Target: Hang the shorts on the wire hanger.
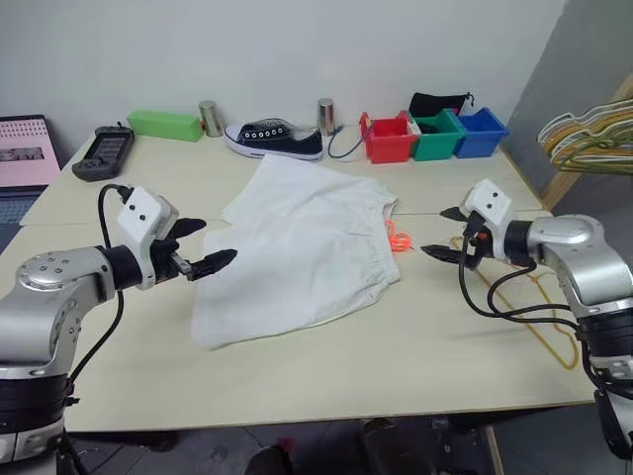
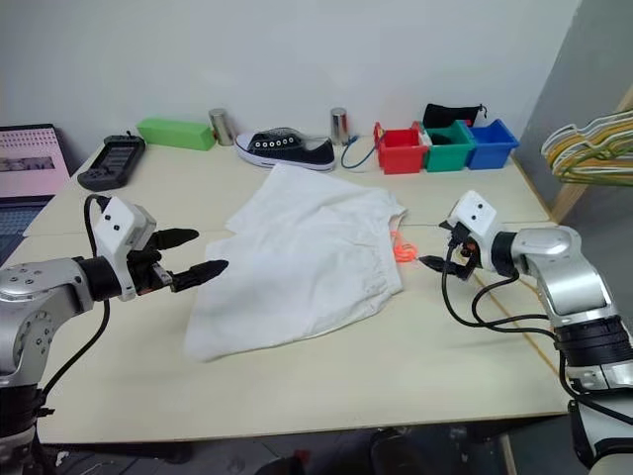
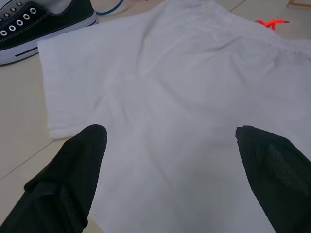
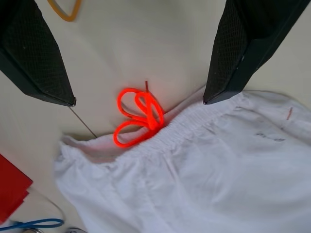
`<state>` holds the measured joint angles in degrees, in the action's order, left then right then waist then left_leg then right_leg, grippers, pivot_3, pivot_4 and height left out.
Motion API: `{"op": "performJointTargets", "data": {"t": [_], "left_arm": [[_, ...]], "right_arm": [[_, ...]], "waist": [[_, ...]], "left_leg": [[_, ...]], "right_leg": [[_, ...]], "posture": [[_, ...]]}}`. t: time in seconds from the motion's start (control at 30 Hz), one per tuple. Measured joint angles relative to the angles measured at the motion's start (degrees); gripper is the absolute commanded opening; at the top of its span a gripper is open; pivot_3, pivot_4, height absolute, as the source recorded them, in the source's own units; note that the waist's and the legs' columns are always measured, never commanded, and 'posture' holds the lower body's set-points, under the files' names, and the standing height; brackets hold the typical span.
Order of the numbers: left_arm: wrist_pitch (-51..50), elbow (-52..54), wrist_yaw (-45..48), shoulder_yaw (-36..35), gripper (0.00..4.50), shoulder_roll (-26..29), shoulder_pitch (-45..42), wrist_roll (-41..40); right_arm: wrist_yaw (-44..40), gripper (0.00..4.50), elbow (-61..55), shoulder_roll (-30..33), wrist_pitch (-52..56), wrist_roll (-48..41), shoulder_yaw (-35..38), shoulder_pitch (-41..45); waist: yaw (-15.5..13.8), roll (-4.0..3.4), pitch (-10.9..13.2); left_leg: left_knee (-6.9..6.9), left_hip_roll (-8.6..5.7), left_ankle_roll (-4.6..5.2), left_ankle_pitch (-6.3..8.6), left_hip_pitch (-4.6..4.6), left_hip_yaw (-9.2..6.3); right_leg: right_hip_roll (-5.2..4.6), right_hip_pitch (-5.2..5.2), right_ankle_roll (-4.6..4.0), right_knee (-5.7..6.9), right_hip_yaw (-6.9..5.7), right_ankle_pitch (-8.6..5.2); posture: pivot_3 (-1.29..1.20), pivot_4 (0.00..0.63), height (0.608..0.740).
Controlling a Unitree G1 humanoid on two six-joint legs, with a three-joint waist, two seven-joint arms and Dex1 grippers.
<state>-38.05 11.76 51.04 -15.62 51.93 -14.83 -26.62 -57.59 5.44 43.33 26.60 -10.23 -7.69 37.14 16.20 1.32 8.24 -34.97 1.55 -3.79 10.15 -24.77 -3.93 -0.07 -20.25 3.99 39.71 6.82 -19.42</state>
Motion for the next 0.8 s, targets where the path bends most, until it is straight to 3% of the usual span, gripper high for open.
{"op": "performJointTargets", "data": {"t": [0.63,0.8], "left_arm": [[-2.24,4.73,2.25,-1.53,4.5,2.35,3.67,-2.77],[-3.11,9.77,1.9,-1.36,4.5,2.29,8.13,-2.8]], "right_arm": [[-8.0,4.45,-3.36,-0.16,-1.23,0.05,-3.31,1.24],[-10.73,4.45,-0.84,0.59,-6.58,2.03,-4.95,1.24]], "waist": [[-1.36,-0.01,-0.9],[-1.96,-0.01,-1.15]], "left_leg": [[-0.06,-0.01,0.07,-0.29,0.03,-0.2],[-0.07,0.0,0.06,-0.3,0.03,-0.24]], "right_leg": [[0.02,0.03,0.11,0.3,-0.22,-0.06],[0.01,0.04,-0.03,0.3,-0.27,0.02]], "posture": [[-0.14,0.003,0.74],[-0.14,0.001,0.74]]}}
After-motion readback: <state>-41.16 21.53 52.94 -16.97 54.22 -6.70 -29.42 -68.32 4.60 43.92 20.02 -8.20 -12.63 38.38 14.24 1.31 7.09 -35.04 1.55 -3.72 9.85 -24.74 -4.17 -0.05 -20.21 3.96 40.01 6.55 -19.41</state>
